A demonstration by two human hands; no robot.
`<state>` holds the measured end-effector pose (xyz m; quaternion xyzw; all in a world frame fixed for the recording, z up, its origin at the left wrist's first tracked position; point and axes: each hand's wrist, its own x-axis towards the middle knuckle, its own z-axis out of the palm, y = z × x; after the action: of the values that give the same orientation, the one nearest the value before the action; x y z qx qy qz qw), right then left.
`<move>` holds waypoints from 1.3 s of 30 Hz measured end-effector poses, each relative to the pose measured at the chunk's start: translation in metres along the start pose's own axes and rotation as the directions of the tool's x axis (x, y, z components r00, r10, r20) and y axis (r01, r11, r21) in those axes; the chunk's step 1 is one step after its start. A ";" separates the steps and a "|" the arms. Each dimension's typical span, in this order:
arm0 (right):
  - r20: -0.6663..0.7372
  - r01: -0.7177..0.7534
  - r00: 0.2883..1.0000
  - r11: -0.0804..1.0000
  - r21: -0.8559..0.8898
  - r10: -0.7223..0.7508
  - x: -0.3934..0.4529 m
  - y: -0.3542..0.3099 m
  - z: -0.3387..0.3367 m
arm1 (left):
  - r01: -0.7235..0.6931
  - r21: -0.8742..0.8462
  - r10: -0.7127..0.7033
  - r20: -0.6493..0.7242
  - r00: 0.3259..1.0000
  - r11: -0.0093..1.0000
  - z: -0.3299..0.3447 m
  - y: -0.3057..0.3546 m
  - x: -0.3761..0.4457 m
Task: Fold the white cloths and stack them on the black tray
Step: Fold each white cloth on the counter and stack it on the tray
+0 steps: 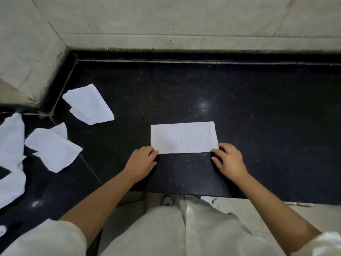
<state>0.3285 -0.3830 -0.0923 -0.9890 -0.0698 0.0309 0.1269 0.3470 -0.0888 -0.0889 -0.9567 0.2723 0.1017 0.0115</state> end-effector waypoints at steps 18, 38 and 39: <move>0.135 -0.627 0.761 0.773 -0.098 0.634 0.038 -0.043 -0.005 | 0.441 -0.128 -0.397 0.266 0.878 0.888 -0.006 0.017 0.054; -0.061 0.184 0.982 0.974 0.132 -0.177 0.060 -0.169 0.028 | 0.513 -0.525 -0.603 0.000 0.798 0.679 0.002 -0.016 -0.023; -0.031 0.180 0.984 0.975 0.132 -0.177 0.059 -0.170 0.034 | 0.514 -0.530 -0.609 -0.005 0.793 0.674 0.002 -0.017 -0.028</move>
<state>0.3622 -0.2030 -0.0843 -0.9682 -0.1548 0.0147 0.1959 0.3326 -0.0597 -0.0864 -0.9673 -0.0725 0.0732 -0.2318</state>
